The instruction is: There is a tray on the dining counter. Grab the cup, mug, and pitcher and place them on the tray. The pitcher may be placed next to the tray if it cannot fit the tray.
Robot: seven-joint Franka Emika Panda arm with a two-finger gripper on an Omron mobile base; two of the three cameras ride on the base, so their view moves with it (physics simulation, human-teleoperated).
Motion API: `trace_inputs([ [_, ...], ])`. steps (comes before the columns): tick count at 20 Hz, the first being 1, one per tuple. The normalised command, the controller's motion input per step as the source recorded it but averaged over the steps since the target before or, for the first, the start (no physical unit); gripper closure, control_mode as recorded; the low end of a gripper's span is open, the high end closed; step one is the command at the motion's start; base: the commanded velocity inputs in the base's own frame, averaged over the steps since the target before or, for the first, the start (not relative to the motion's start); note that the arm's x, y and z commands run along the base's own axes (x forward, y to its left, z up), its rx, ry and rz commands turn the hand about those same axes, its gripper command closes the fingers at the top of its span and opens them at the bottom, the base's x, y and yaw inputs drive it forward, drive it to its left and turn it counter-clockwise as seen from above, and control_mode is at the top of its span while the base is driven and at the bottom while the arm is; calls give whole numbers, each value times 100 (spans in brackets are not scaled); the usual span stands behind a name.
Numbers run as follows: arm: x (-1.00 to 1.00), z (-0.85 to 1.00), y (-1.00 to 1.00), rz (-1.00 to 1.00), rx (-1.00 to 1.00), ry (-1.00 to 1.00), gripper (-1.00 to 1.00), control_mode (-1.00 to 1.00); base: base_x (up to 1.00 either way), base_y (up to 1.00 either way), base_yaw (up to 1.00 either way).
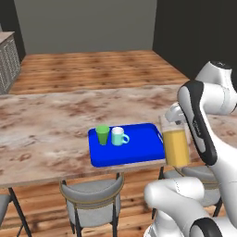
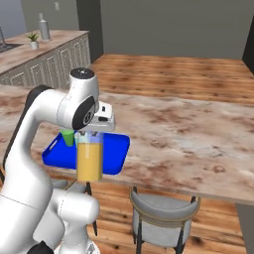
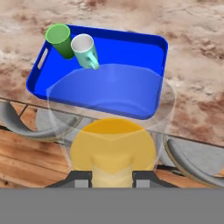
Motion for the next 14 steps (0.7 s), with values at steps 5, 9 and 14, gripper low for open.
trace_inputs([
  [5,0,0,0,0,0,0,100,100,45,0,0],
  [9,0,0,0,0,0,0,100,100,49,0,0],
  [14,31,0,0,-1,0,0,100,-100,21,0,0],
])
